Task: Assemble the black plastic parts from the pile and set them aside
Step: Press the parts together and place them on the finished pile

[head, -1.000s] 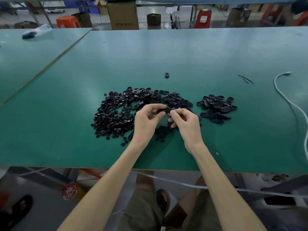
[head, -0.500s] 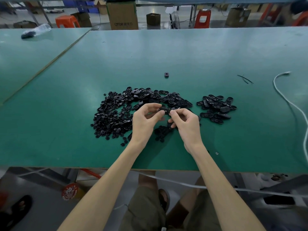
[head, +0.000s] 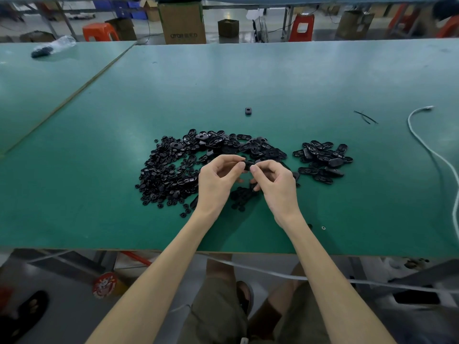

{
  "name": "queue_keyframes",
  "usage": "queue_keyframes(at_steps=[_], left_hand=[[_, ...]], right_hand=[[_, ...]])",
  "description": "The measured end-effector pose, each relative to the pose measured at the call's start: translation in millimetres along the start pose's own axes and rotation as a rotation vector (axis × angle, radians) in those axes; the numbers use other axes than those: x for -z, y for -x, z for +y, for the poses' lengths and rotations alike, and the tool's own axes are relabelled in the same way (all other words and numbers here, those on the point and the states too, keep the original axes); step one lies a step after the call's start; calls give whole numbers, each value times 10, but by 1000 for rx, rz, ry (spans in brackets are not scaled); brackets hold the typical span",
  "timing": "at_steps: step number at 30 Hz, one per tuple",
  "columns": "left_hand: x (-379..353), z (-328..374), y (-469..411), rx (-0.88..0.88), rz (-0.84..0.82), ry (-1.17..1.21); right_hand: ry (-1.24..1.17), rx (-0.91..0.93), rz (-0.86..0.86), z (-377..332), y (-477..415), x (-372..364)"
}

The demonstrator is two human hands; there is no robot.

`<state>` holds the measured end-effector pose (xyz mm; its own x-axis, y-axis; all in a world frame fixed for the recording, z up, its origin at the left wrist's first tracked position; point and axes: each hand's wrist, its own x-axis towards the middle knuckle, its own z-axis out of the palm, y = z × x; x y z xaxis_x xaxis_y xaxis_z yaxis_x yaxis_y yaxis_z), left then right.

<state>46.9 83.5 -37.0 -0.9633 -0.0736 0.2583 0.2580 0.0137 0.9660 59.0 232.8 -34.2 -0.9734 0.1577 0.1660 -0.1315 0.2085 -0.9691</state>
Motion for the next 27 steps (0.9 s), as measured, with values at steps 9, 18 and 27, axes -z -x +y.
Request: queue_keyframes(at_steps=[9, 18, 27], left_hand=[[4, 0, 11, -36, -12, -80], [-1, 20, 20, -23, 24, -48], [3, 24, 29, -16, 34, -47]], right_hand=[[-12, -4, -16, -6, -1, -5], [-23, -6, 5, -9, 7, -12], [-10, 9, -9, -14, 21, -13]])
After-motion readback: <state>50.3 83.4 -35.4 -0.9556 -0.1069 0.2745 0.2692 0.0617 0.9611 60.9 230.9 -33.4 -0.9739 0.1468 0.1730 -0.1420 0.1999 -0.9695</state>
